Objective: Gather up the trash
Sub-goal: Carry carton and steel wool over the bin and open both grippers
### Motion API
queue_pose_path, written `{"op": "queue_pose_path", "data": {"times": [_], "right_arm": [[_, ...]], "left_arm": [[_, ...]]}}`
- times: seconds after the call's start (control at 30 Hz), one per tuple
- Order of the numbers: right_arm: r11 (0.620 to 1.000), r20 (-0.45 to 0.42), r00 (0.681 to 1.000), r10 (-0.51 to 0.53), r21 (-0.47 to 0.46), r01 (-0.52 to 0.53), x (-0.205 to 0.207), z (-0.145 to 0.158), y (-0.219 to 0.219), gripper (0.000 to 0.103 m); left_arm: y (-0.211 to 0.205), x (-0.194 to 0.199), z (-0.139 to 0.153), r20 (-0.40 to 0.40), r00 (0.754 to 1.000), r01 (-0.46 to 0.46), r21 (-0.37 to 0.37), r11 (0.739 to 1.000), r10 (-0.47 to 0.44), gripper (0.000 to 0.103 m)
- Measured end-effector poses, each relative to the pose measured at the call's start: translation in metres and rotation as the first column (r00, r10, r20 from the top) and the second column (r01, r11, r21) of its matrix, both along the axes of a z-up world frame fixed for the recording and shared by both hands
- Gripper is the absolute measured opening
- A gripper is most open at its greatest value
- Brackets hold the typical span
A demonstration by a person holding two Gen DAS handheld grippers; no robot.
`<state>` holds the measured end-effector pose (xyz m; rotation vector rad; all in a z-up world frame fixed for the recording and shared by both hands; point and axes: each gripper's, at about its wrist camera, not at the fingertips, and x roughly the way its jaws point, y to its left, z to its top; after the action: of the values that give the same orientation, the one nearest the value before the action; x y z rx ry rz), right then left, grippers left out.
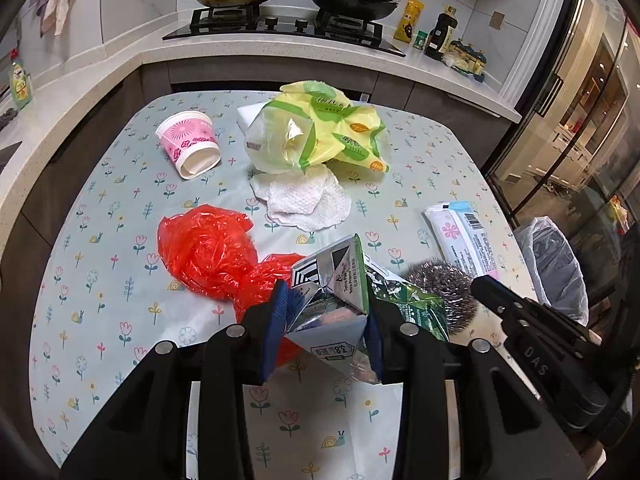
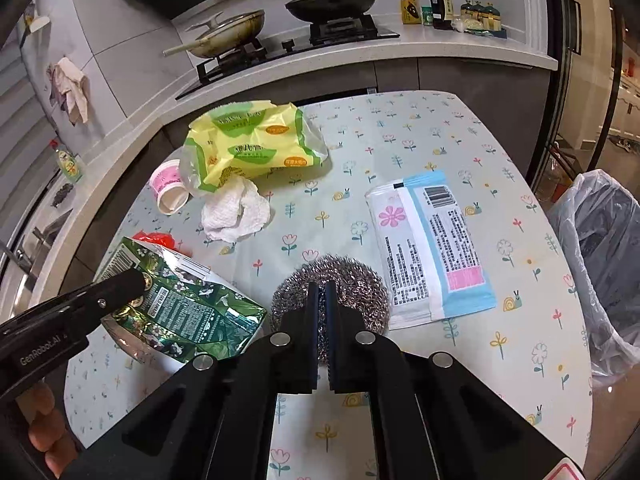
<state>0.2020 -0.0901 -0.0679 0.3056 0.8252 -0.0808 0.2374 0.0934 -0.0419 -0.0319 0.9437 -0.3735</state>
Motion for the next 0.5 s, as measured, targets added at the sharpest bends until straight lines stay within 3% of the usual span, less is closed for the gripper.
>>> {"op": "queue_pose_path", "data": {"times": [0.27,0.5], "right_arm": [[0.999,0.093,0.994,-0.053,0.01,0.052,-0.023,0.04,-0.03,0.004],[0.988,0.167,0.974,-0.153,0.011,0.153,-0.053,0.072,-0.083,0.004]], "left_arm": [[-0.024,-0.007,0.026,0.042,0.998,0.038,-0.005,0.999,-0.038,0.034],[-0.071,-0.014,0.052,0.092,0.989,0.114,-0.014,0.993,-0.112,0.034]]}}
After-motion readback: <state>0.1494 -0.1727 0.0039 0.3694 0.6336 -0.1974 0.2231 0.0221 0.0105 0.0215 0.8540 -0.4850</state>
